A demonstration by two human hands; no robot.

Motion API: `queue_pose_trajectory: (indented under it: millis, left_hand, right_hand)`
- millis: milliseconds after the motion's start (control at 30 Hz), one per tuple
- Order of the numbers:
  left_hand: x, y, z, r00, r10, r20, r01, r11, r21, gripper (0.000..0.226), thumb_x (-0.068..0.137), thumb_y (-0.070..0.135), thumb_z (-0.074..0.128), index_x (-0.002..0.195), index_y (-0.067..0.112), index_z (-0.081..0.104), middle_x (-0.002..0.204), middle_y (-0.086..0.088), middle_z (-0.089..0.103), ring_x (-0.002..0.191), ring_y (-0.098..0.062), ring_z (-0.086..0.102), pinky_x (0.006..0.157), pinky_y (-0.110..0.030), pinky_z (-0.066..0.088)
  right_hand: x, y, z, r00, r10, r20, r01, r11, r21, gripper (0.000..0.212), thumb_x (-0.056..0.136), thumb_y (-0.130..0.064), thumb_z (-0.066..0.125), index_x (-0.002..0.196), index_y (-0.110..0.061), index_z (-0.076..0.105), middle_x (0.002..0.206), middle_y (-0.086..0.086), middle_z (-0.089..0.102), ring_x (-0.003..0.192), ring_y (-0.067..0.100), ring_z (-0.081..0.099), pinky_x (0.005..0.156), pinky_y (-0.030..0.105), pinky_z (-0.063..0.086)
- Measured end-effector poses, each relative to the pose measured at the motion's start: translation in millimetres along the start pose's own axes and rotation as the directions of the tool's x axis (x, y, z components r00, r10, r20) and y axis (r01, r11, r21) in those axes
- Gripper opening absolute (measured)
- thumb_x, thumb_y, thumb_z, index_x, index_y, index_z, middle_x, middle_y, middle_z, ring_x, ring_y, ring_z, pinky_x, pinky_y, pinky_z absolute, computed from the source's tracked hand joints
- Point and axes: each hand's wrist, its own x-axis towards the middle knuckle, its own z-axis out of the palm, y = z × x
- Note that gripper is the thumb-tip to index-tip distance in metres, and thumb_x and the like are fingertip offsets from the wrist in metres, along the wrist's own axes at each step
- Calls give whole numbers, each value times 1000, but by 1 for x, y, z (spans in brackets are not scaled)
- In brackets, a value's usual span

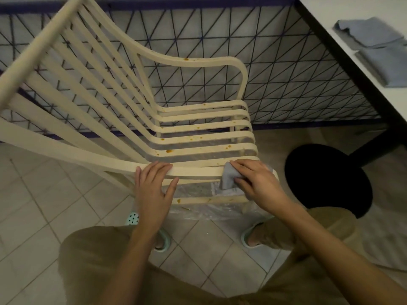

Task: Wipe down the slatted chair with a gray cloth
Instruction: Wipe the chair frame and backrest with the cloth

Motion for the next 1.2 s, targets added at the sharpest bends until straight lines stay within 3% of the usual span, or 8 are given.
queue_pose_trajectory:
  millis: [267, 567, 833, 967, 1100, 1200]
  left_hand:
    - [2, 4, 3, 999, -12, -41, 14, 999, 38, 35, 90, 41, 60, 115, 19, 67, 120, 3, 62, 121, -19, 49, 118, -39, 14]
    - [2, 5, 2, 999, -10, -30, 12, 998, 56, 34, 90, 35, 52, 115, 17, 67, 120, 1, 63, 120, -19, 49, 117, -41, 18]
    - [1, 1, 0, 1000, 4, -27, -3, 1000, 23, 36, 91, 42, 55, 114, 18, 69, 118, 3, 65, 120, -19, 51, 116, -44, 21]
    - [0, 1, 4, 999, 1, -43, -1, 1000, 13, 36, 90, 42, 56, 113, 18, 70, 118, 2, 65, 119, -19, 51, 116, -44, 20]
    - [1, -2, 7, 998, 16, -66, -15, 1000, 11, 36, 90, 42, 55, 113, 19, 69, 119, 3, 64, 120, -19, 50, 117, -43, 18]
    - [0, -1, 8, 996, -1, -88, -1, 1000, -20, 35, 91, 41, 53, 113, 19, 69, 119, 3, 64, 121, -18, 50, 117, -44, 19]
  right_hand:
    - [22, -22, 10, 998, -8, 67, 14, 995, -95, 45, 91, -42, 54, 131, -20, 56, 115, 0, 64, 102, 23, 58, 86, 37, 40]
    - [53, -85, 51, 1000, -22, 7, 23, 993, -116, 39, 91, -43, 53, 120, -18, 61, 102, 4, 66, 96, 26, 60, 80, 38, 41]
    - [35, -55, 33, 991, -127, 43, 129, 990, -59, 42, 95, -30, 52, 135, -17, 52, 118, 3, 61, 104, 25, 57, 86, 39, 43]
    - [17, -28, 13, 995, -82, 48, 85, 994, -68, 43, 95, -37, 45, 134, -19, 51, 118, 0, 60, 102, 20, 55, 88, 33, 39]
    - [1, 1, -3, 999, -1, 41, 3, 1000, -31, 42, 94, -40, 50, 134, -24, 50, 118, -5, 56, 105, 15, 50, 89, 23, 30]
    - [2, 9, -11, 996, 40, 75, -39, 999, -8, 42, 92, -44, 54, 131, -26, 52, 114, -7, 57, 105, 13, 50, 86, 24, 31]
